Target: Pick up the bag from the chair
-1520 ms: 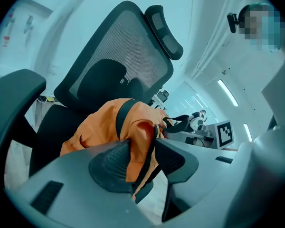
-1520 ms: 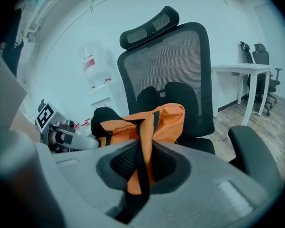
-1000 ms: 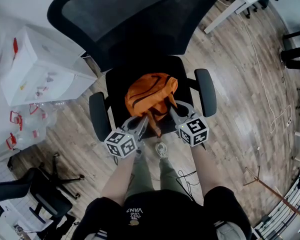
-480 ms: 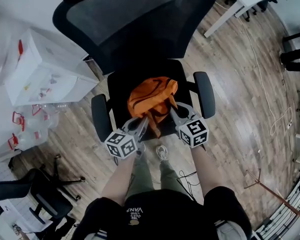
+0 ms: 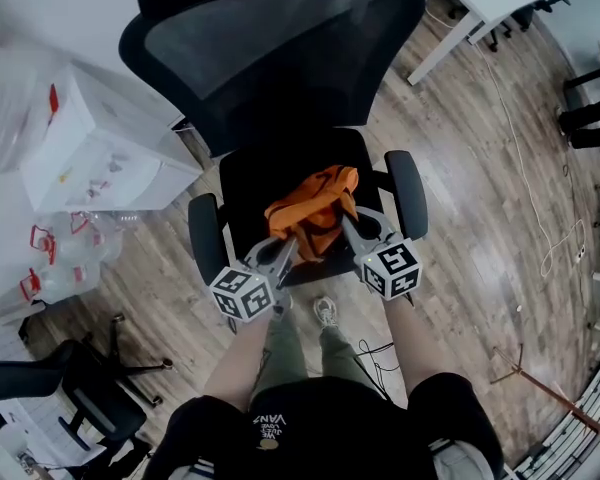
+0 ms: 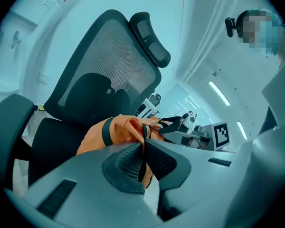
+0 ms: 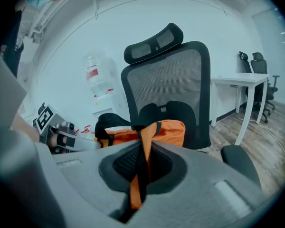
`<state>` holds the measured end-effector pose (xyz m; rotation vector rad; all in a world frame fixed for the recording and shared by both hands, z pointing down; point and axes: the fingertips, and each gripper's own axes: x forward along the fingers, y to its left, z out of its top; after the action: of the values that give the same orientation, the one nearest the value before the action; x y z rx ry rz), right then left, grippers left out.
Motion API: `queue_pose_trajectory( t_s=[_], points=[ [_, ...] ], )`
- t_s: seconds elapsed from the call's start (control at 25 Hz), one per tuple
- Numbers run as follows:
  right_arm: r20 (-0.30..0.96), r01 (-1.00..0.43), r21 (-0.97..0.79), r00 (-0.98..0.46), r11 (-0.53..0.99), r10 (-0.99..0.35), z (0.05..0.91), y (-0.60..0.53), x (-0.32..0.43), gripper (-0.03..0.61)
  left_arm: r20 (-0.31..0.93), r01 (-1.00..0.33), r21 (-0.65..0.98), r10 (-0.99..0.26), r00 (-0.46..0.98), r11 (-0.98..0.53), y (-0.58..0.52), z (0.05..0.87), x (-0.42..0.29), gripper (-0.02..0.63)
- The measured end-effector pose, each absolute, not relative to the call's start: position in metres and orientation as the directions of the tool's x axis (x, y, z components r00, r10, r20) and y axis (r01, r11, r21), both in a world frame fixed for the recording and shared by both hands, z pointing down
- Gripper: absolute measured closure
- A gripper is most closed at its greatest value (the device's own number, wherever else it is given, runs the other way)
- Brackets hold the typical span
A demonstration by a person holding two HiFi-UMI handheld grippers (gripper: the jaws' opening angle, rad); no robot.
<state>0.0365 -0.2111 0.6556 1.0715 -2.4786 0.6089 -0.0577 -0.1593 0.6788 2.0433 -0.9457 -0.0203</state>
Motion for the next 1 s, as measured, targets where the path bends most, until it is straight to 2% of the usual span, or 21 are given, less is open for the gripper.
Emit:
queue_pose_trajectory(
  t_s=[1.0],
  points=[
    [0.436, -0.762, -0.206, -0.633, 0.613, -0.64, 0.578, -0.183, 0.054, 0.574, 0.256, -0.604, 0.674, -0.633, 0.731, -0.425, -0.136, 0.605, -0.042, 0.592]
  ],
)
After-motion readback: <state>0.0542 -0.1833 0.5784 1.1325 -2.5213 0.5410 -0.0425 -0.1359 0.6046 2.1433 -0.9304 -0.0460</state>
